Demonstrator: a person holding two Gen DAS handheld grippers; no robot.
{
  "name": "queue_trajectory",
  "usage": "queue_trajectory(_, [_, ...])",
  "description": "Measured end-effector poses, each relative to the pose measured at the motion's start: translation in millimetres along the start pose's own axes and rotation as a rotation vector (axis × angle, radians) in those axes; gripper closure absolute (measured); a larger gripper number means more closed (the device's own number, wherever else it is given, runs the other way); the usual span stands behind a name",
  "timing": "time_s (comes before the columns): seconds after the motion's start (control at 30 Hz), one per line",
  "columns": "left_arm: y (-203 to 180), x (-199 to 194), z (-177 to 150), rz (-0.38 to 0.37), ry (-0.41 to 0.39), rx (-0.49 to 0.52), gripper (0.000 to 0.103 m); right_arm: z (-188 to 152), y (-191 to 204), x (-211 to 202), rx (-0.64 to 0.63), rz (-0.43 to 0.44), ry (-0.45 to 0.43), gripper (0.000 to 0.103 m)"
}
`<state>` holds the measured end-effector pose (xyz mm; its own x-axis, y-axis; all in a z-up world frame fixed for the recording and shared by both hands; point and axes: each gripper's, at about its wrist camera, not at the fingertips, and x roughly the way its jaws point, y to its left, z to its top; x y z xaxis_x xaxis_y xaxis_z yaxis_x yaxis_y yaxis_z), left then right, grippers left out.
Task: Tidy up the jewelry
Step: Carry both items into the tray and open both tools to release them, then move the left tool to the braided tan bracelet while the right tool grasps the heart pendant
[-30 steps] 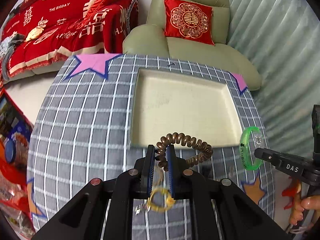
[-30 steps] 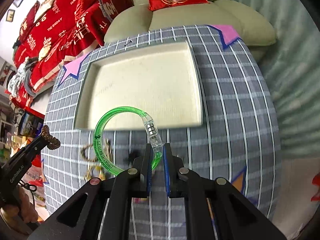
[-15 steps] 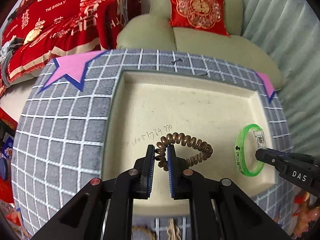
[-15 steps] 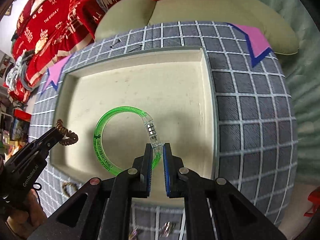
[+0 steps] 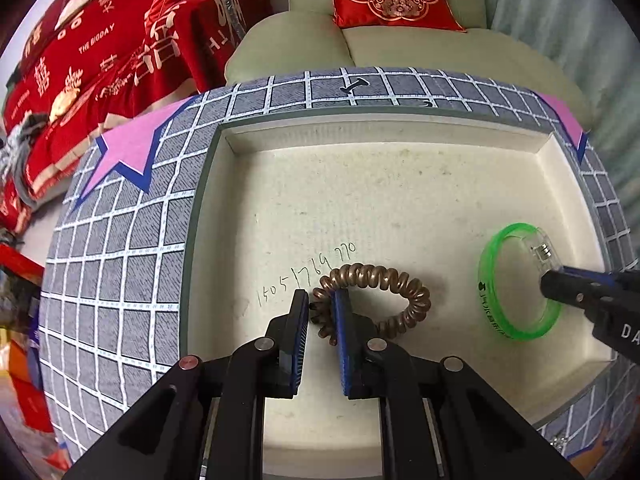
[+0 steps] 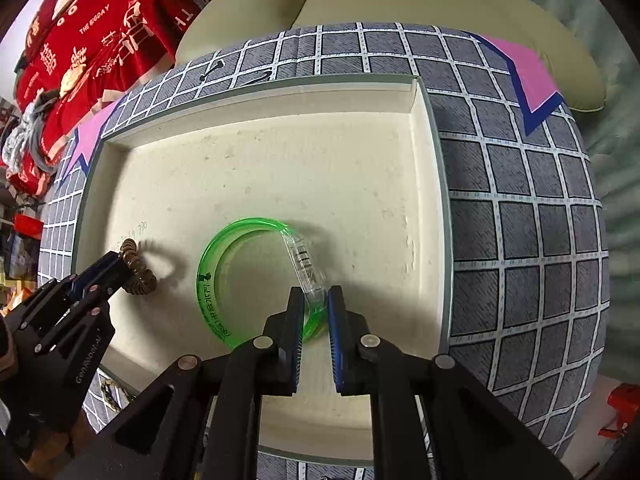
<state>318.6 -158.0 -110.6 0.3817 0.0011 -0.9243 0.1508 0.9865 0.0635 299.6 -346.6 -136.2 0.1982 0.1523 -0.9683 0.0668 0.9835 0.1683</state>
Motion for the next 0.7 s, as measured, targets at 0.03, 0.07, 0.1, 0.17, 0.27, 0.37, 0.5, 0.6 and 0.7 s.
queue_trajectory(0.03, [-2, 0, 0, 0.010, 0.000, 0.010, 0.080, -2, -1, -1, 0.002, 0.004, -0.001, 0.088])
queue_trajectory(0.07, [-3, -2, -1, 0.015, 0.003, 0.016, 0.080, -2, -2, -2, 0.004, 0.008, -0.001, 0.086])
queue_trajectory(0.1, [-5, -3, -2, 0.020, 0.007, 0.021, 0.080, -2, -4, -3, 0.009, 0.013, -0.004, 0.079])
queue_trajectory(0.17, [-5, -4, -2, 0.023, 0.007, 0.026, 0.079, -3, -6, -6, 0.018, 0.027, -0.016, 0.060])
queue_trajectory(0.27, [-3, -7, -2, 0.038, -0.010, 0.017, 0.008, -6, -10, -15, 0.023, 0.048, -0.044, 0.054])
queue_trajectory(0.37, [-2, -20, -2, 0.043, -0.080, 0.000, 0.000, -8, -13, -24, 0.038, 0.057, -0.070, 0.053])
queue_trajectory(0.5, [-4, -23, -1, 0.037, -0.069, 0.004, 0.000, -14, -20, -36, 0.067, 0.067, -0.095, 0.045])
queue_trajectory(0.6, [-4, -30, -4, 0.037, -0.090, 0.009, 0.000, -19, -21, -46, 0.076, 0.078, -0.112, 0.035])
queue_trajectory(0.7, [-3, -46, -11, 0.032, -0.128, 0.021, 0.000, -26, -21, -58, 0.097, 0.104, -0.143, 0.022])
